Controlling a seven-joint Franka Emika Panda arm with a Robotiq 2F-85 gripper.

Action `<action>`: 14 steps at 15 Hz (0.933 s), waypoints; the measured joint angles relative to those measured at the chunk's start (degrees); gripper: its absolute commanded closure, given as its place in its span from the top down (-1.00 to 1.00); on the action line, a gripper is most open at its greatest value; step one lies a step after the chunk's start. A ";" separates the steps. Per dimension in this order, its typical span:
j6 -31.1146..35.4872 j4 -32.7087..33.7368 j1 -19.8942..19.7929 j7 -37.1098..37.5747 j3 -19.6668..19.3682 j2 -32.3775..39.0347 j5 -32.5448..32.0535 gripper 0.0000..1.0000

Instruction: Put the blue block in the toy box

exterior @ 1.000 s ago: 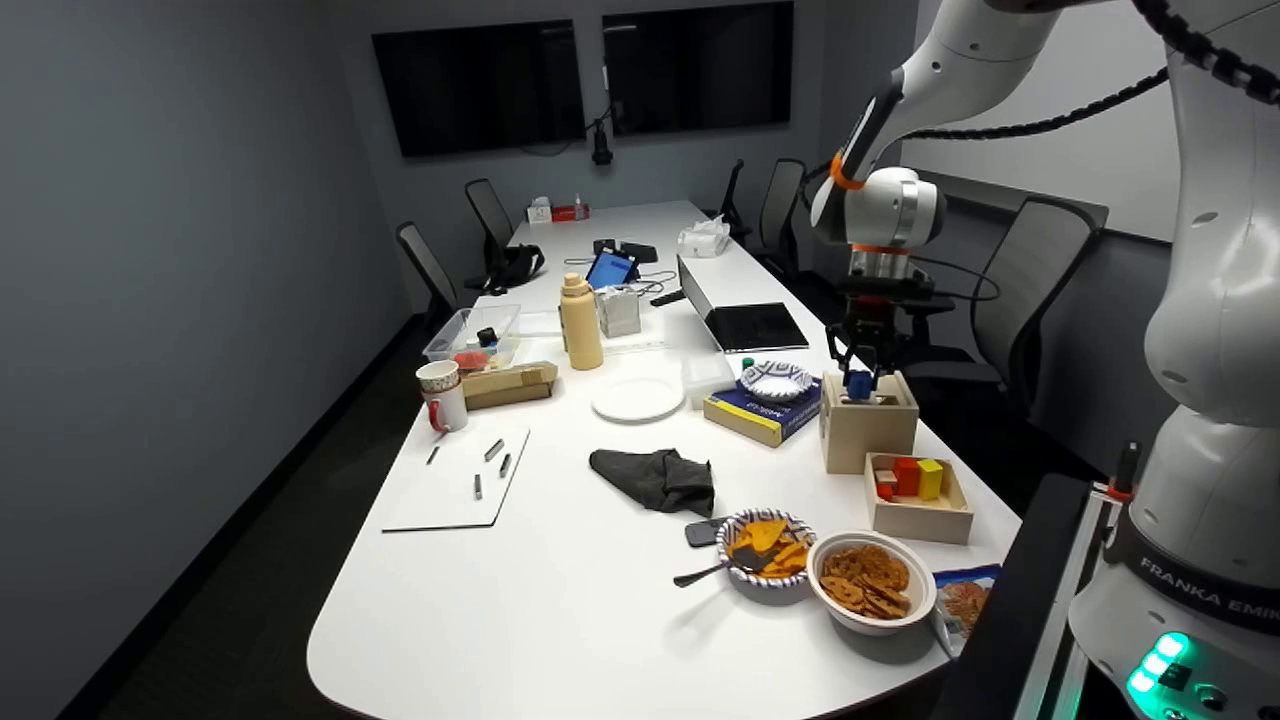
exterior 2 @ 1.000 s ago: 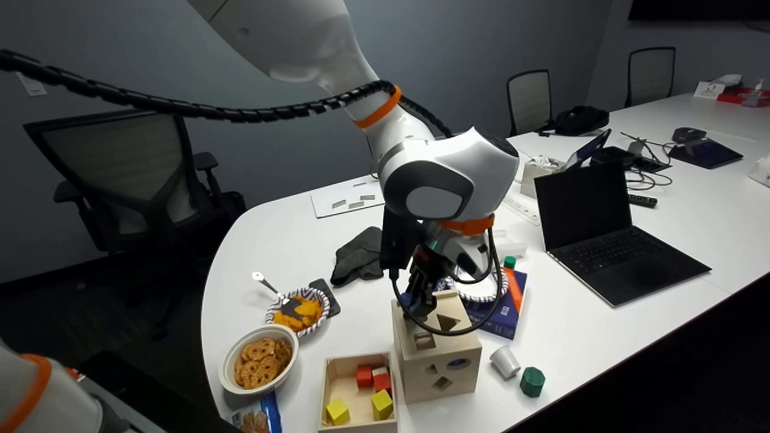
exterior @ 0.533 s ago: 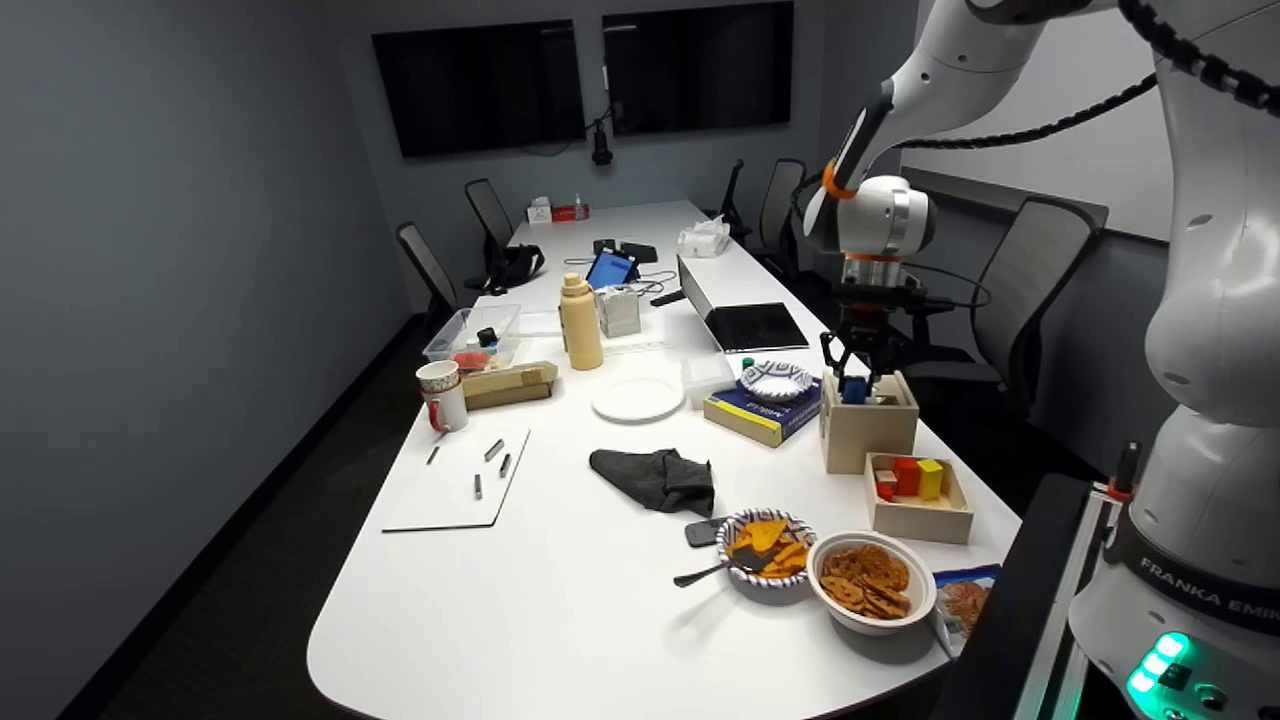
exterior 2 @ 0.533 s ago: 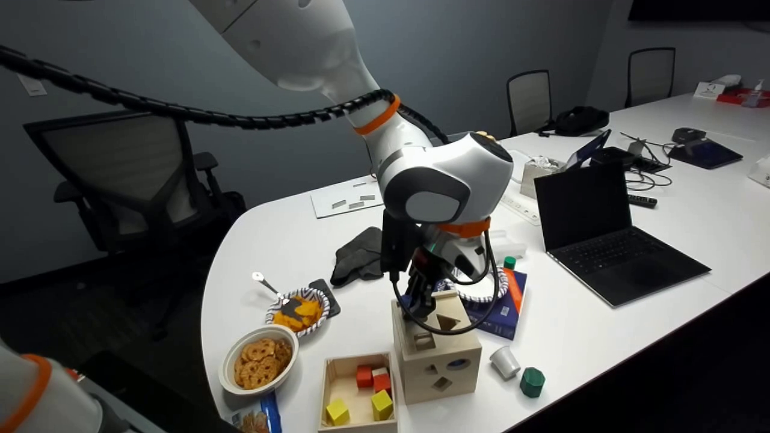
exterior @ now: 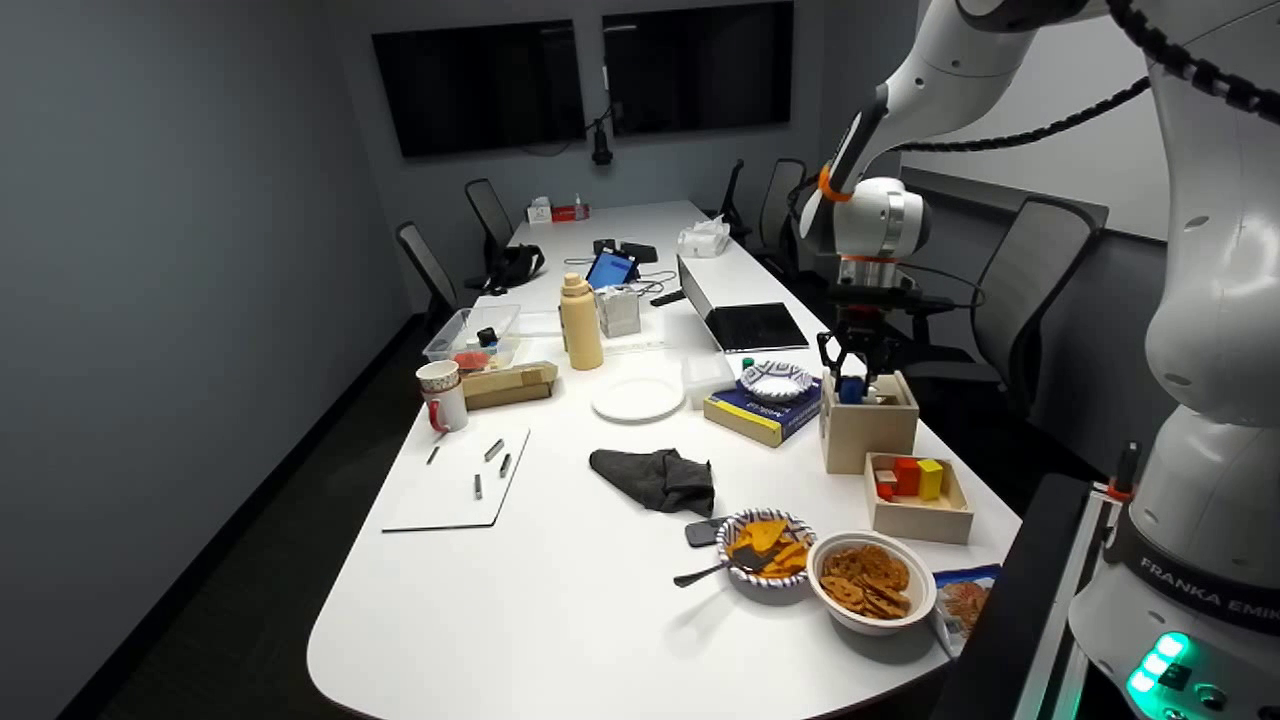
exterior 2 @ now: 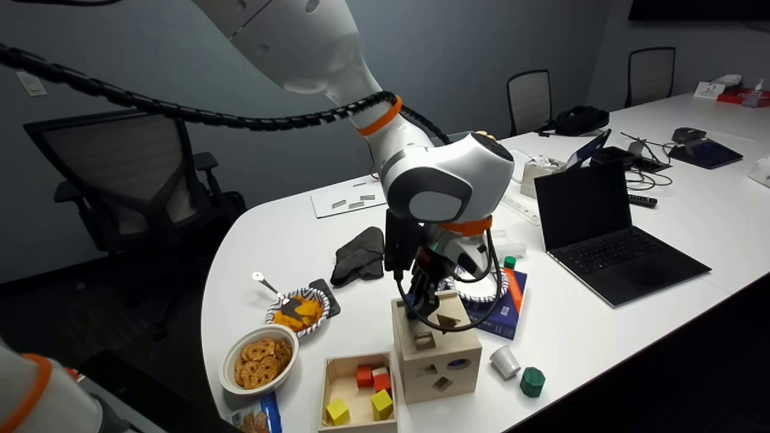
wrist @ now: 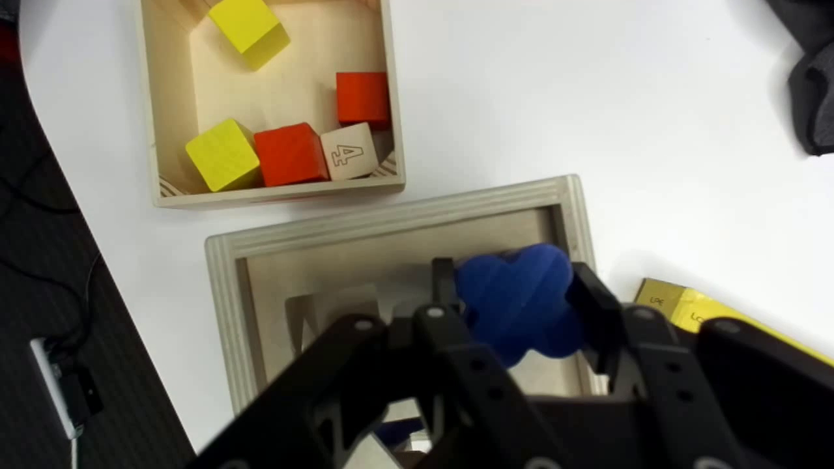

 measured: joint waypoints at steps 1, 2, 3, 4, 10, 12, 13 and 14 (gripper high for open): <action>0.00 0.06 0.00 0.00 -0.05 0.04 -0.05 -0.61; 0.00 0.14 0.00 0.00 -0.10 0.09 -0.11 -0.61; 0.00 0.21 0.00 0.00 -0.16 0.16 -0.24 -0.61; 0.00 0.28 -0.01 0.00 -0.23 0.30 -0.47 -0.61; 0.01 0.66 0.00 0.00 -0.10 1.77 -1.34 0.55; 0.09 0.66 0.02 -0.02 0.05 1.82 -1.35 0.86; 0.18 0.68 0.07 -0.05 0.08 1.82 -1.35 1.00; 0.32 0.71 0.16 -0.05 0.09 1.81 -1.36 1.00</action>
